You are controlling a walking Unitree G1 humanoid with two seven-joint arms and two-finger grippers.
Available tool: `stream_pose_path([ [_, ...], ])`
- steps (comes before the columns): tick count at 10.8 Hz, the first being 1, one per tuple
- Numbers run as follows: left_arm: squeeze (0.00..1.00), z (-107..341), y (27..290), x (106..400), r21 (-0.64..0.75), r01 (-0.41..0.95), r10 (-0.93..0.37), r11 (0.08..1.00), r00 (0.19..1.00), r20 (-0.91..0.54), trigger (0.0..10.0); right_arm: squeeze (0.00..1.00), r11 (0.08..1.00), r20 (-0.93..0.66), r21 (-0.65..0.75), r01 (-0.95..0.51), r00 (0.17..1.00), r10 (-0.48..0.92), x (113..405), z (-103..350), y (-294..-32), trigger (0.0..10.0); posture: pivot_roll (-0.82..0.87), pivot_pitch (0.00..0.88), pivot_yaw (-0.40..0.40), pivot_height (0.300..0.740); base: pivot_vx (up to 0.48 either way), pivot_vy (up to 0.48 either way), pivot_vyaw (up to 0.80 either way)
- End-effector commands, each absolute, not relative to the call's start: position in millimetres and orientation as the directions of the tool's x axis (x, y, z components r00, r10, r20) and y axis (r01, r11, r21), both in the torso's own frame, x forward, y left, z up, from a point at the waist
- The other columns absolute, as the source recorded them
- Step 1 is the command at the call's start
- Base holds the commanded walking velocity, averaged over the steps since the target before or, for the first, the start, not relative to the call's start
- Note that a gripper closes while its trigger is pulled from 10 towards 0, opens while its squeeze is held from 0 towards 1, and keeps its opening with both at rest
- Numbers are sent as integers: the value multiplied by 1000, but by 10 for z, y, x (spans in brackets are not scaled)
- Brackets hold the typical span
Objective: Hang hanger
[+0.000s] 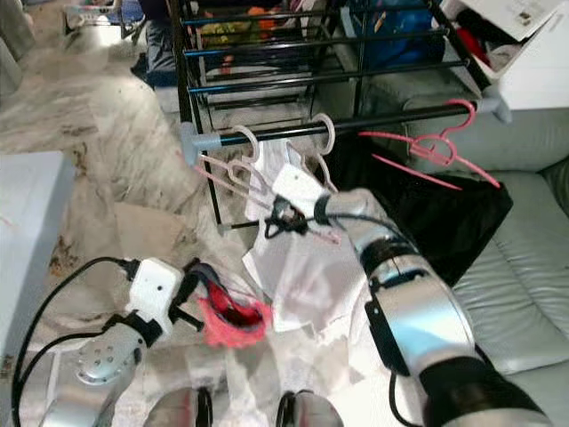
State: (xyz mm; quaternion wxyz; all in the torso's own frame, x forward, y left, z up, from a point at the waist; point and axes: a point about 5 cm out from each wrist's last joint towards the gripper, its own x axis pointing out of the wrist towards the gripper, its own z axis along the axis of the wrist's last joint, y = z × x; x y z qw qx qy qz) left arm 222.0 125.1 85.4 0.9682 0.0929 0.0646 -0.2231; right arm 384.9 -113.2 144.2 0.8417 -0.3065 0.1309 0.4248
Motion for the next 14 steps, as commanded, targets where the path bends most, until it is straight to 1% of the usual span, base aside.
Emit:
stream_pose_path([
  [1, 0, 887, 1235, 2203, 153, 455, -433, 877, 887, -161, 10000, 0, 450, -483, -415, -790, 611, 627, 3875, 1496, -1149, 0, 71, 177, -43, 740, 0, 0, 0],
  [4, 0, 872, 1225, 2185, 152, 461, -436, 874, 883, -174, 10000, 0, 395, -511, -426, -814, 577, 638, 3884, 1548, -1050, 0, 77, 172, -50, 740, 0, 0, 0],
  [8, 0, 865, 1207, 2182, 149, 468, -442, 871, 879, -178, 10000, 0, 350, -557, -413, -841, 537, 633, 3857, 1497, -1044, 0, 74, 170, -56, 740, 0, 0, 0],
  [9, 0, 859, 1196, 2187, 148, 470, -444, 870, 878, -179, 10000, 0, 358, -564, -387, -850, 525, 637, 3847, 1474, -1036, 0, 74, 167, -60, 740, 0, 0, 0],
  [12, 0, 850, 1180, 2192, 144, 469, -443, 871, 878, -178, 10000, 0, 355, -572, -385, -852, 522, 632, 3833, 1434, -1025, 0, 76, 158, -68, 740, 0, 0, 0],
  [13, 0, 844, 1173, 2196, 146, 472, -446, 870, 877, -178, 10000, 0, 370, -561, -386, -845, 534, 633, 3835, 1431, -1022, 0, 83, 152, -74, 740, 0, 0, 0],
  [14, 0, 836, 1189, 2210, 149, 464, -438, 873, 881, -177, 10000, 0, 448, -496, -393, -803, 595, 632, 3870, 1474, -1005, 0, 85, 133, -79, 740, 0, 0, 0],
])
